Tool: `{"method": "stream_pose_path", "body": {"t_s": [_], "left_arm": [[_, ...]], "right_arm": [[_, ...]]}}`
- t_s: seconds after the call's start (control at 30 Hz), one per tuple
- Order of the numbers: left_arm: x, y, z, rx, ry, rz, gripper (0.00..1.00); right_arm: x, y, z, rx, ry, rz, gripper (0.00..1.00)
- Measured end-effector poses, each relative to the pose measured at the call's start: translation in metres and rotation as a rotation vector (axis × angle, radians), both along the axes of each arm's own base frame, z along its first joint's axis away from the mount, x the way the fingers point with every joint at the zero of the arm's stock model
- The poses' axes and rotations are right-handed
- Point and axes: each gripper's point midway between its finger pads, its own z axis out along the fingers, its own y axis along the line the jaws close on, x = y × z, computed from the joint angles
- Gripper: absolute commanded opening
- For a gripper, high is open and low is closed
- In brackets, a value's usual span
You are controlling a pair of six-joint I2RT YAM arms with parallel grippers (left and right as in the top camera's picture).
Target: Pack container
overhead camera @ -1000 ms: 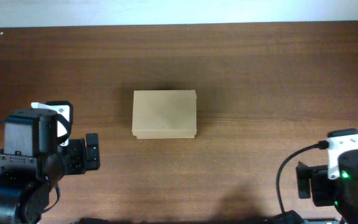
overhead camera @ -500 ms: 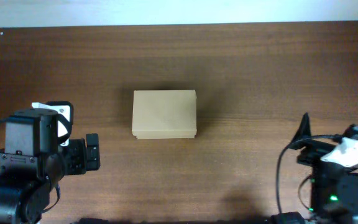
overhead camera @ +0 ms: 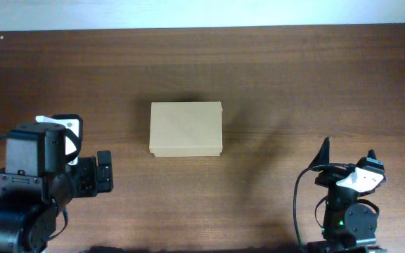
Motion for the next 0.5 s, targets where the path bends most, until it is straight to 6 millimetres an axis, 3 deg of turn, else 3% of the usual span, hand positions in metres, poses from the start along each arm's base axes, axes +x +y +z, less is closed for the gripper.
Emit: {"method": "stream_pose_path", "body": {"t_s": [0.13, 0.33, 0.5], "left_arm": [[0.0, 0.0, 0.0, 0.0, 0.0, 0.0, 1.0], [0.0, 0.0, 0.0, 0.0, 0.0, 0.0, 1.0], [0.0, 0.0, 0.0, 0.0, 0.0, 0.0, 1.0]], "right_arm": [[0.002, 0.0, -0.021, -0.002, 0.034, 0.0, 0.99], [0.005, 0.0, -0.072, -0.009, 0.144, 0.0, 0.99], [0.005, 0.0, -0.074, -0.01, 0.144, 0.0, 0.99]]}}
